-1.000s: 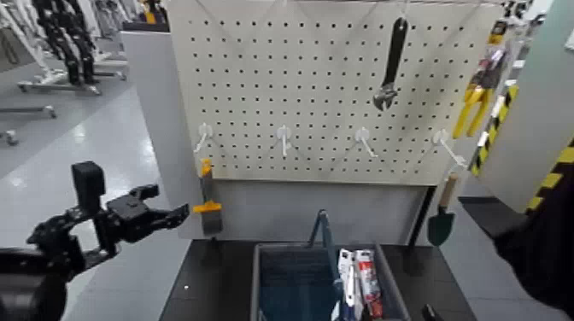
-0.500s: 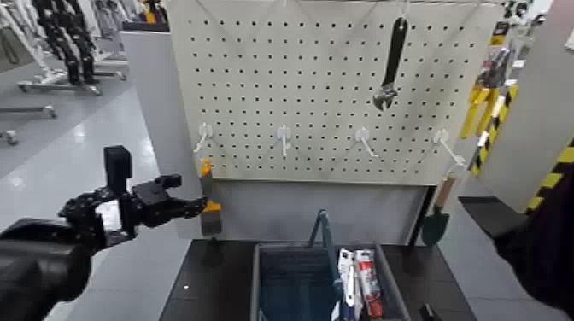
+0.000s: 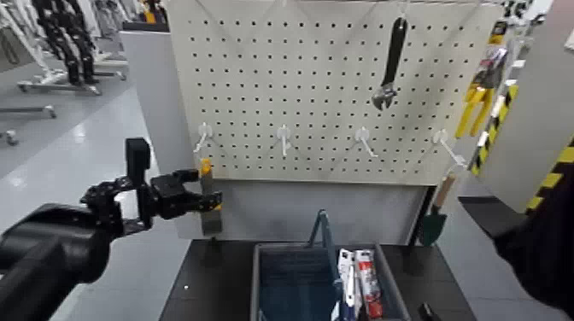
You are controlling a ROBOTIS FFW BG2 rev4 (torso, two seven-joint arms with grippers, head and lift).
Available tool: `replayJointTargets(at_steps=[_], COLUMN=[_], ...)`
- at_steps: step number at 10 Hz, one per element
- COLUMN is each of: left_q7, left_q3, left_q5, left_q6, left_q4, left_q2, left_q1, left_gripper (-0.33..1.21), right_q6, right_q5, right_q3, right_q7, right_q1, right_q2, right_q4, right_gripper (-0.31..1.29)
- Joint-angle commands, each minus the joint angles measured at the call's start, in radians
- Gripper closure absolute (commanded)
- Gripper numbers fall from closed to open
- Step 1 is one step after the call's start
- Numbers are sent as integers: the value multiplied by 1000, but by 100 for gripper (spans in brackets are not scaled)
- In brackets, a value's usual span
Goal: Put the yellow paint brush into the crate.
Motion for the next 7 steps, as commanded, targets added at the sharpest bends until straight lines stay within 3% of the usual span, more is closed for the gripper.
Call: replayJointTargets(at_steps=[1,3,4,7], left_q7=[1,18,29,38], left_q3=[-23,-28,-28,-26], left_q5=[1,2,13,24], left_q6=[0,14,14,8], left_q4=[18,20,20,17], left_q2=[-3,-5,-6,-8], left_q1=[-21,-27,-26,-18], left_gripper=[24,93,107,114], right_q6=[0,-2,-3,-6], right_q5=[-2,-2,-2,-3], right_q3=[1,1,1,-4], right_q7=[-1,0,0,-1], right_q1=[-1,-1,0,2], right_q2=[1,1,1,1], right_q4=[0,0,0,0], right_gripper=[13,13,13,13])
